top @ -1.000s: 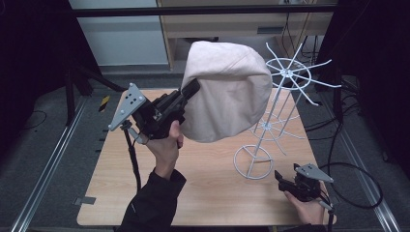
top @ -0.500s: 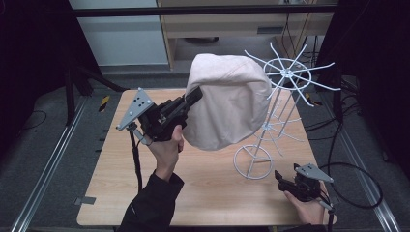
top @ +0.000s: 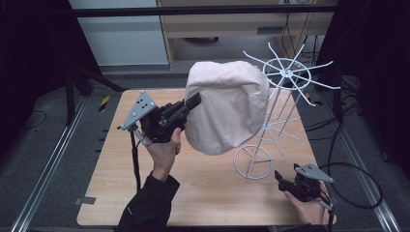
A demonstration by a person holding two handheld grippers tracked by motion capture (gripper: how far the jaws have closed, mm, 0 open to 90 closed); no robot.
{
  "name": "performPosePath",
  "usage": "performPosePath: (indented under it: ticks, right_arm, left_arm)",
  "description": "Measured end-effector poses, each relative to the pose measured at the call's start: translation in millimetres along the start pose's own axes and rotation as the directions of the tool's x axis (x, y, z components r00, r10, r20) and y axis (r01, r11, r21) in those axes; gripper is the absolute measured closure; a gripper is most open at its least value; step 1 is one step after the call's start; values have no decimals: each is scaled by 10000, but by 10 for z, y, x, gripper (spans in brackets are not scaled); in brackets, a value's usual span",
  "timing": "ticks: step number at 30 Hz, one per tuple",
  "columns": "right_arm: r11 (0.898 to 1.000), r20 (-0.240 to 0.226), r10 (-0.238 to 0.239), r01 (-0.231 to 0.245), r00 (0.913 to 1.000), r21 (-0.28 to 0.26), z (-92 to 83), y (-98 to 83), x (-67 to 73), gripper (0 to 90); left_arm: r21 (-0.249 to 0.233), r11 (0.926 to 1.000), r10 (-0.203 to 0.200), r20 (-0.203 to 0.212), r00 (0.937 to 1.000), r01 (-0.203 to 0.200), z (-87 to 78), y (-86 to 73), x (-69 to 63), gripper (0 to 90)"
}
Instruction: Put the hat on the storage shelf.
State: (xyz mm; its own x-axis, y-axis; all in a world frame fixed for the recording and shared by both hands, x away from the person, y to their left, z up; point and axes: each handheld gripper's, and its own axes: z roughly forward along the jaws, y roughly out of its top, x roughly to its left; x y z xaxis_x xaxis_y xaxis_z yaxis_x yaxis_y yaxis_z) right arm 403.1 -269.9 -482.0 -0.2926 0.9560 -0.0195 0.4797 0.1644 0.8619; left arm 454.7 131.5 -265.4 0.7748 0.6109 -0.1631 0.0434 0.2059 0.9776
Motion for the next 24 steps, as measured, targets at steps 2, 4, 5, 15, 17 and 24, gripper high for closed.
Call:
performPosePath:
  ticks: [2,4,5,15,17,24]
  right_arm:
    - [10000,-26,53,-53,10000,22,-1,1,7,247]
    - [10000,-29,62,-62,10000,21,-1,1,9,247]
    - [10000,-27,62,-62,10000,23,-1,1,9,247]
    - [10000,-25,6,-6,10000,29,8,0,12,247]
    - [10000,-22,13,-13,10000,35,7,0,13,247]
    - [10000,-27,2,-1,10000,45,10,0,14,247]
  left_arm:
    - [154,9999,10,14,10000,-11,0,-26,13,877]
    - [279,9996,76,22,10000,-77,2,-51,18,876]
    - [411,9991,112,25,9999,-113,7,-65,23,874]
    - [1061,9931,495,39,9988,-496,50,-150,16,866]
    - [1117,9924,521,40,9986,-523,55,-160,14,862]
    - [1632,9836,768,75,9970,-770,80,-257,4,852]
